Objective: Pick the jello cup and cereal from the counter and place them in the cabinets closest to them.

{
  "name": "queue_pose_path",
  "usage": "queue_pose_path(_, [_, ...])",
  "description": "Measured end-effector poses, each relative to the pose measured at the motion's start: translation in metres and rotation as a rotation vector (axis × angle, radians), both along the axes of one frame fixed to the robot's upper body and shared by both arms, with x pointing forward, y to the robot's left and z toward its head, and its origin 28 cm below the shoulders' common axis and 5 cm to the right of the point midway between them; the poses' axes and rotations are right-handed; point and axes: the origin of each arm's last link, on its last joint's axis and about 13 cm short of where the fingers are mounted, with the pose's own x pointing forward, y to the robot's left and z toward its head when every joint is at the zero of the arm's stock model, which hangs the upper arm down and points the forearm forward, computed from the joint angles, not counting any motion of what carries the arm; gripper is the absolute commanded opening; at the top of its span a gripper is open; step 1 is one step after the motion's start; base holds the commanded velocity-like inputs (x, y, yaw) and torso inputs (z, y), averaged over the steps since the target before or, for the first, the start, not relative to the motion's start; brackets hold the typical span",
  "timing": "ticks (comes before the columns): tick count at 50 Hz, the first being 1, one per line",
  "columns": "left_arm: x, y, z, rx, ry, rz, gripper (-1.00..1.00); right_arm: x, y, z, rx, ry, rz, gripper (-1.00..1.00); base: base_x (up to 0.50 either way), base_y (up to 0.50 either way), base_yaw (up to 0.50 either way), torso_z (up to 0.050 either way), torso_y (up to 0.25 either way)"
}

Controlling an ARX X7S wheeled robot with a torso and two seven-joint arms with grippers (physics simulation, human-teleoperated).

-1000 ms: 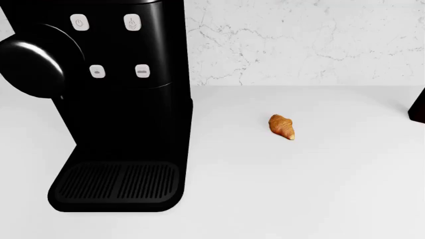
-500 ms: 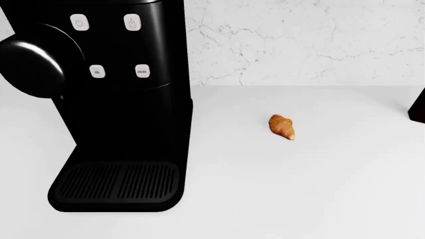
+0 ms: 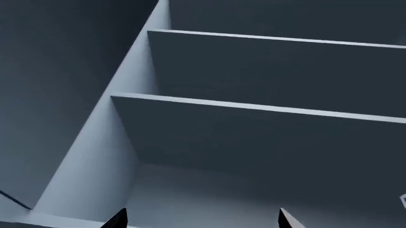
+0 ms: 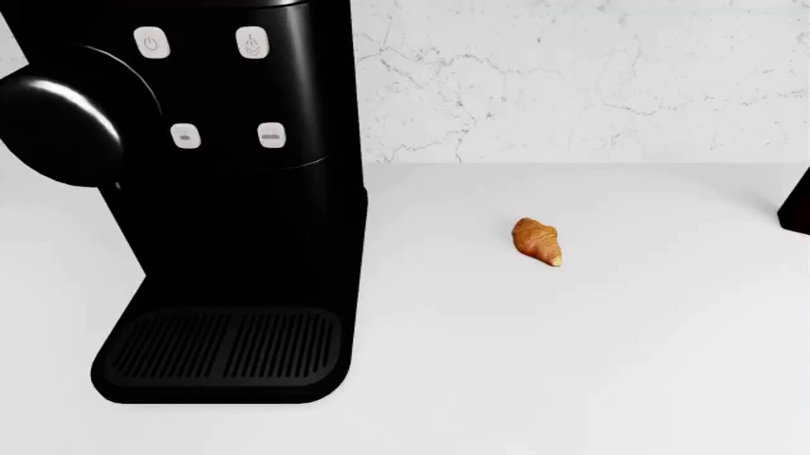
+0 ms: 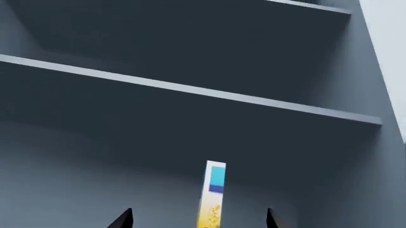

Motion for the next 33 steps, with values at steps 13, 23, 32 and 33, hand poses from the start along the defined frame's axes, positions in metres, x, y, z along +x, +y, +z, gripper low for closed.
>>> queue_pose_path(13, [-0.013,-0.001,-0.004,-0.004,-0.031,-0.013,1.0,-0.015,-0.006,-0.017,-0.001,-0.014,0.023,1.0,0.0,0.0,0.0,0.0,0.0])
queue_pose_path(23, [-0.023,-0.001,-0.006,-0.018,-0.059,-0.029,1.0,-0.021,-0.01,-0.026,-0.001,-0.016,0.035,1.0,0.0,0.0,0.0,0.0,0.0])
queue_pose_path(32, [-0.03,0.0,-0.008,-0.034,-0.084,-0.042,1.0,-0.028,-0.014,-0.033,0.001,-0.035,0.047,1.0,0.0,0.0,0.0,0.0,0.0])
queue_pose_path(33, [-0.031,0.0,-0.008,-0.036,-0.087,-0.043,1.0,-0.029,-0.015,-0.034,0.002,-0.039,0.048,1.0,0.0,0.0,0.0,0.0,0.0])
